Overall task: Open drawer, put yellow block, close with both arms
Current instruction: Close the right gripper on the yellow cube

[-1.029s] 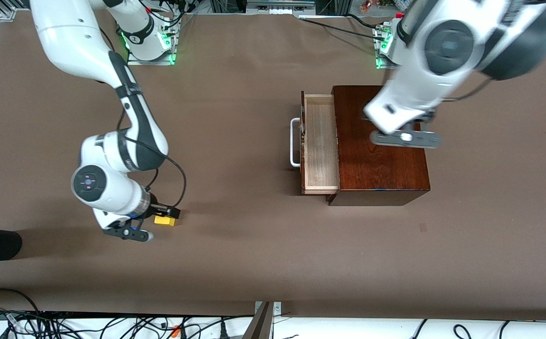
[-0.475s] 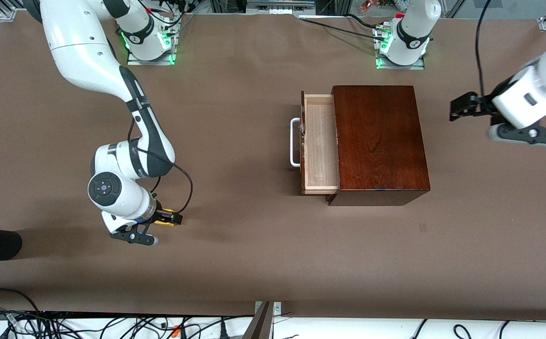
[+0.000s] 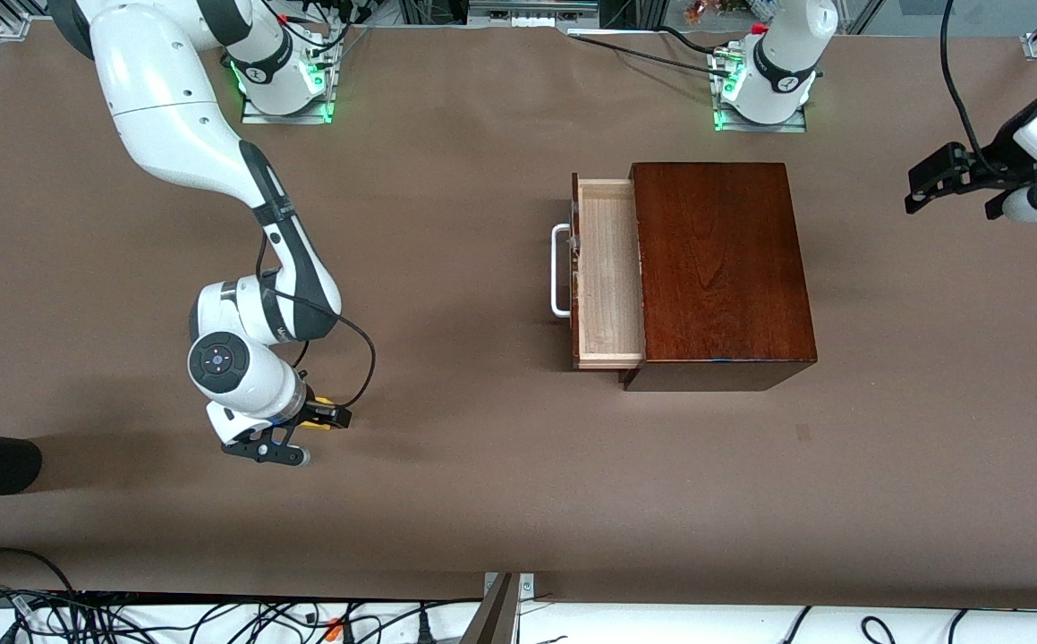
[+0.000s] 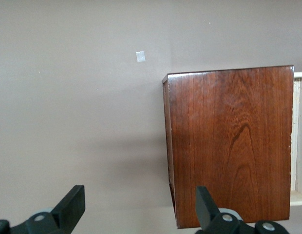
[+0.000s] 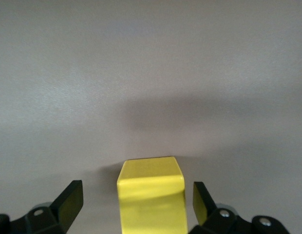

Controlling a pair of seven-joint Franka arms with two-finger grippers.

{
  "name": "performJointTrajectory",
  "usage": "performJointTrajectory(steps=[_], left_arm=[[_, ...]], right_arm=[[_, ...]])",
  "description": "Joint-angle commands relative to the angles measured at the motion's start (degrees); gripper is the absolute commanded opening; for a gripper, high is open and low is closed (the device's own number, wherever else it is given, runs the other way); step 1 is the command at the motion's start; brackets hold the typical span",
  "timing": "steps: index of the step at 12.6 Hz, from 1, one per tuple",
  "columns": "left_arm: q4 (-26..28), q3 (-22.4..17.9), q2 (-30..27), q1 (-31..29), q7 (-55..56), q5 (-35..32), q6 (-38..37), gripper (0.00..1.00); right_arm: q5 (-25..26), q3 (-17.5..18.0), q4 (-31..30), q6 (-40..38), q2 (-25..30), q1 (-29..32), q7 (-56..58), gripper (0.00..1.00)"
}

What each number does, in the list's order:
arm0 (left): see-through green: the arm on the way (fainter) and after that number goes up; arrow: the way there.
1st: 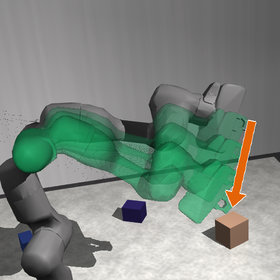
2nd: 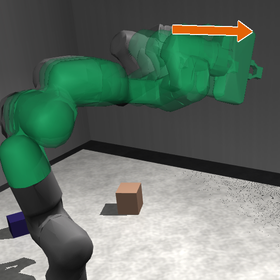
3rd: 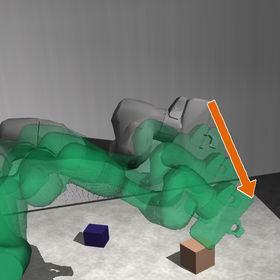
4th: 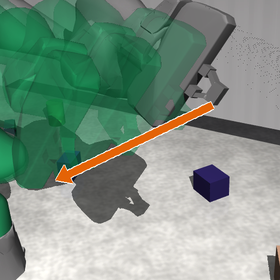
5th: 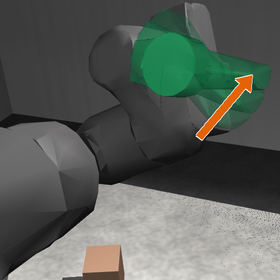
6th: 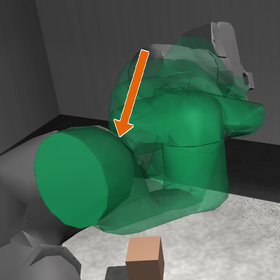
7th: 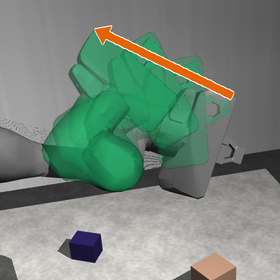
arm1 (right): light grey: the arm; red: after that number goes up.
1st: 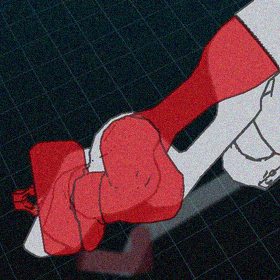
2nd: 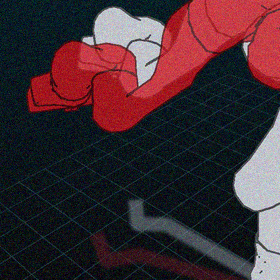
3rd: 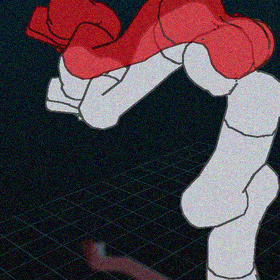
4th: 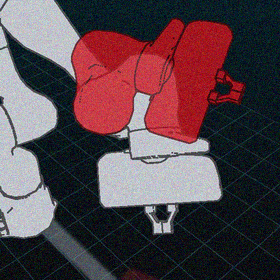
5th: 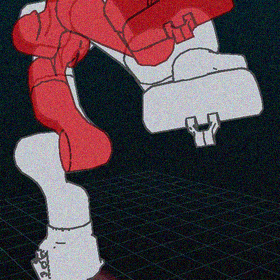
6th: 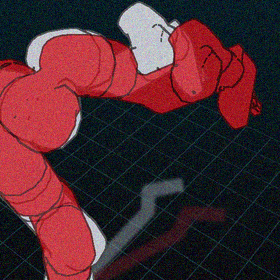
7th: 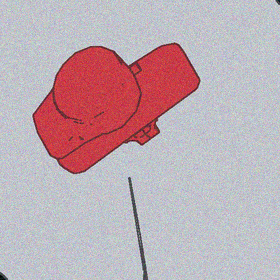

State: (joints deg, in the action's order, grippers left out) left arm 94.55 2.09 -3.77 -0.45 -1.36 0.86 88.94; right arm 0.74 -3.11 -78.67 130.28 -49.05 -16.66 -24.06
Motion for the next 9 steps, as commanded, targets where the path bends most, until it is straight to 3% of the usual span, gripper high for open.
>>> performJointTrajectory(steps=[1, 2, 3, 4, 6, 9], left_arm=[[2.66, -5.58, -1.77, 4.46, -3.11, 0.28, 1.24, 1.00], [2.66, -7.26, -1.51, 5.71, -3.99, 0.28, 1.24, 1.00], [2.57, -7.28, -1.33, 5.64, -3.83, 0.28, 1.24, 1.00], [2.31, -7.19, -1.15, 5.55, -3.83, 0.28, 1.24, 1.00], [1.17, -7.10, 0.25, 5.55, -3.65, 0.20, 0.89, 1.00], [-5.31, -6.93, 4.98, 4.76, -3.56, 0.37, -1.66, 1.00]], right_arm=[[0.67, -0.06, -1.40, 1.56, 0.27, 0.39, 2.43, 0.77], [0.58, -0.06, -1.40, 1.38, 0.36, 0.48, 4.27, 0.38], [0.41, -0.06, -1.31, 1.12, 0.71, 0.74, 5.59, 0.08], [0.49, -0.06, -1.31, 0.86, 1.06, 0.75, 5.96, 0.00], [0.41, -0.06, -0.96, -3.86, 3.95, 0.66, 6.31, 0.00], [-0.21, 0.20, -0.78, -15.71, 13.07, 0.66, 7.54, 0.00]])
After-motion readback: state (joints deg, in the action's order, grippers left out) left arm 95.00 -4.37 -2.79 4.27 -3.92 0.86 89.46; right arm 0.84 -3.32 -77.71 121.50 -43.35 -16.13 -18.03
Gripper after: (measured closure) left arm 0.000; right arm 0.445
